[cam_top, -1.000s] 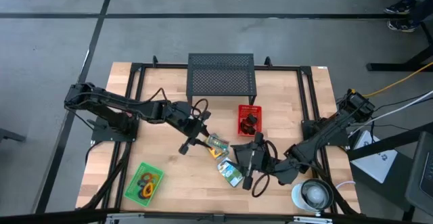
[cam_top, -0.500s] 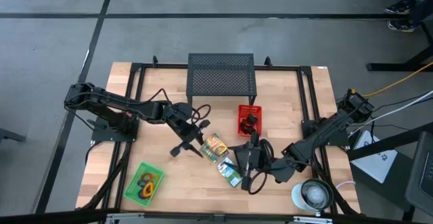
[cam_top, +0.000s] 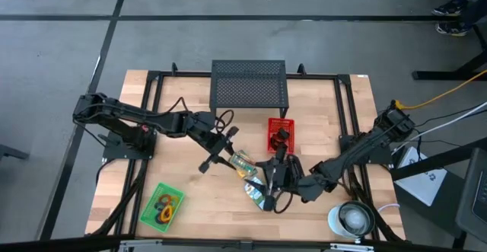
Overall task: Pick & Place Office Desk Supplies
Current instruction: Put the crayon box into the black bin
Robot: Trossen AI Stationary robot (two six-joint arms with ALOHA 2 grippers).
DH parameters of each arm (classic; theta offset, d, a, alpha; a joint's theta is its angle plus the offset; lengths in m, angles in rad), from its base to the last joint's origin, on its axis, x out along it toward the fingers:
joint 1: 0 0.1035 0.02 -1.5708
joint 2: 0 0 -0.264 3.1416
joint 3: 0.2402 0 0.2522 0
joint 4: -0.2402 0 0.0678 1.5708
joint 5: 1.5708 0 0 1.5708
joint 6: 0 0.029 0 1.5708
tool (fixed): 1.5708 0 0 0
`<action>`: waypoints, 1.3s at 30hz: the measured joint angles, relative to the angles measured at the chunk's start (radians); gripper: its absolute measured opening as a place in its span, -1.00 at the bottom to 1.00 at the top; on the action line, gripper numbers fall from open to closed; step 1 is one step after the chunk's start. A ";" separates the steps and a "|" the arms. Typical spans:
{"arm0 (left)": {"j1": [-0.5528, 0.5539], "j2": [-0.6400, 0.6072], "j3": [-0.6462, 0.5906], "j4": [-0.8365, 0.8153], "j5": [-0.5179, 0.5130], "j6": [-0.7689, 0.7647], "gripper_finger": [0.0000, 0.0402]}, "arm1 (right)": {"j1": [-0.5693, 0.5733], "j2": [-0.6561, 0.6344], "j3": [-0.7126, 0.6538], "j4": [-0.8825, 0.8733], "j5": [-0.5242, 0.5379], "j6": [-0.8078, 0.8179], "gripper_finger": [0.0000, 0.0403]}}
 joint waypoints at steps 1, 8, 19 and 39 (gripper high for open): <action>-0.002 0.004 0.000 0.001 -0.001 -0.002 -0.59 | -0.008 0.000 0.000 0.013 -0.010 -0.009 0.23; -0.002 0.035 0.000 0.005 -0.003 -0.001 -0.59 | -0.039 0.000 0.000 0.038 -0.052 -0.026 0.22; -0.003 0.035 0.000 0.020 0.004 0.003 -0.59 | -0.039 0.001 0.000 0.009 -0.052 -0.013 -0.11; 0.034 0.020 0.001 0.020 -0.107 0.001 -0.29 | 0.006 0.002 0.000 -0.012 0.196 0.011 -0.52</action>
